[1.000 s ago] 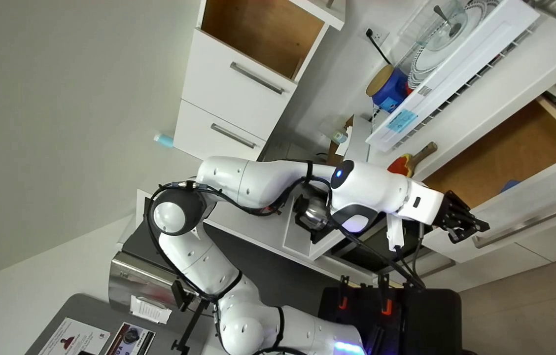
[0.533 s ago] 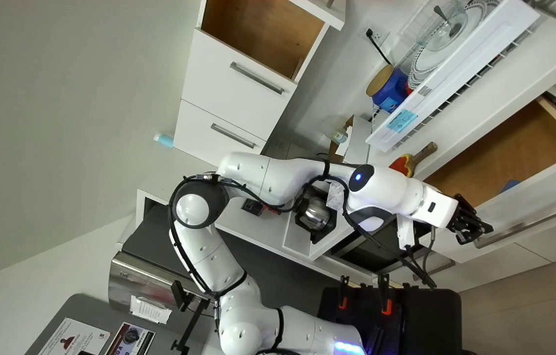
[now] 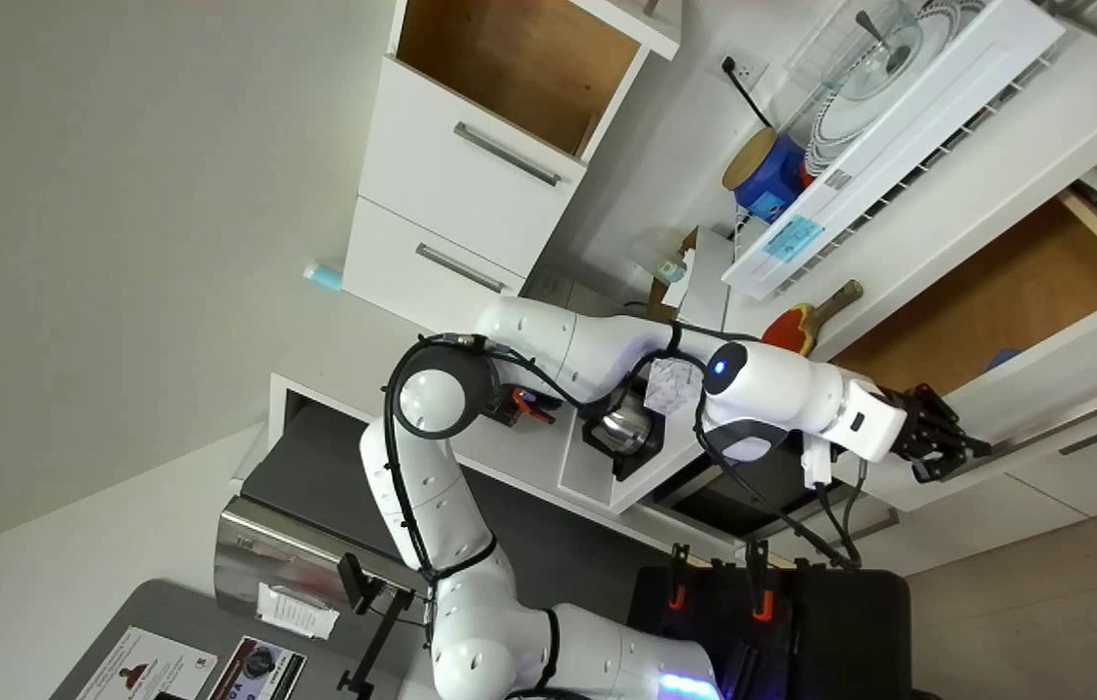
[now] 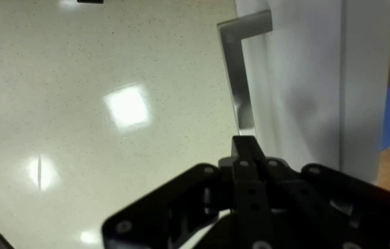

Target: Remove the blue object from the bottom shelf, put it in the drawer and then close the drawer

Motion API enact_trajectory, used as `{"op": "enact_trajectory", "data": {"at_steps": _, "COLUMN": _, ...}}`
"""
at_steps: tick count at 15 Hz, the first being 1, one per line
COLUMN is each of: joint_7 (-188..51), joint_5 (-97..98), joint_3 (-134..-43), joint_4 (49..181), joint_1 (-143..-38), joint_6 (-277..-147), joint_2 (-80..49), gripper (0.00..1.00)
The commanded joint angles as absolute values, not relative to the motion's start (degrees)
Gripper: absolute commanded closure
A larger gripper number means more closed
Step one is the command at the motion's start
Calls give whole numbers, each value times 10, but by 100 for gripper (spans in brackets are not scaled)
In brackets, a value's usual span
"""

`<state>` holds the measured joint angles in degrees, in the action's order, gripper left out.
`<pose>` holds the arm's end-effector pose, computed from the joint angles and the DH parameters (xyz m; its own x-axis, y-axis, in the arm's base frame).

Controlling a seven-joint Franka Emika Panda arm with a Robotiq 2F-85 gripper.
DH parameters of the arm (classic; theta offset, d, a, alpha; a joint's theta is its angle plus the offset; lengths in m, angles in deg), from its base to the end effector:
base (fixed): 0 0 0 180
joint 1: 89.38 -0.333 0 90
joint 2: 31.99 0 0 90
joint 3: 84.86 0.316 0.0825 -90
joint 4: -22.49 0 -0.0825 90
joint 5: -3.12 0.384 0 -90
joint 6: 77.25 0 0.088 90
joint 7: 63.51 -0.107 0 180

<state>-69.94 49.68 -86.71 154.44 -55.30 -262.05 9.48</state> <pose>0.3423 -0.3373 0.0538 0.0174 -0.9856 0.1684 -0.9956 -0.0327 -0.0881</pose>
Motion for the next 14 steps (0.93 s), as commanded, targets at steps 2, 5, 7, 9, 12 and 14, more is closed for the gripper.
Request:
{"op": "enact_trajectory", "data": {"at_steps": 2, "joint_7": -739, "joint_5": 531, "joint_3": -815, "joint_4": 1518, "joint_1": -536, "joint_6": -2695, "joint_2": 123, "gripper": 100}}
{"op": "enact_trajectory", "data": {"at_steps": 5, "joint_7": -768, "joint_5": 531, "joint_3": -798, "joint_4": 1499, "joint_1": -539, "joint_6": -2731, "joint_2": 138, "gripper": 100}}
{"op": "enact_trajectory", "data": {"at_steps": 7, "joint_7": -787, "joint_5": 532, "joint_3": -800, "joint_4": 1482, "joint_1": -551, "joint_6": -2747, "joint_2": 150, "gripper": 100}}
{"op": "enact_trajectory", "data": {"at_steps": 9, "joint_7": -802, "joint_5": 535, "joint_3": -806, "joint_4": 1462, "joint_1": -566, "joint_6": -2760, "joint_2": 164, "gripper": 100}}
{"op": "enact_trajectory", "data": {"at_steps": 12, "joint_7": -824, "joint_5": 548, "joint_3": -821, "joint_4": 1425, "joint_1": -593, "joint_6": -2772, "joint_2": 191, "gripper": 100}}
{"op": "enact_trajectory", "data": {"at_steps": 14, "joint_7": -840, "joint_5": 568, "joint_3": -849, "joint_4": 1391, "joint_1": -632, "joint_6": -2758, "joint_2": 210, "gripper": 100}}
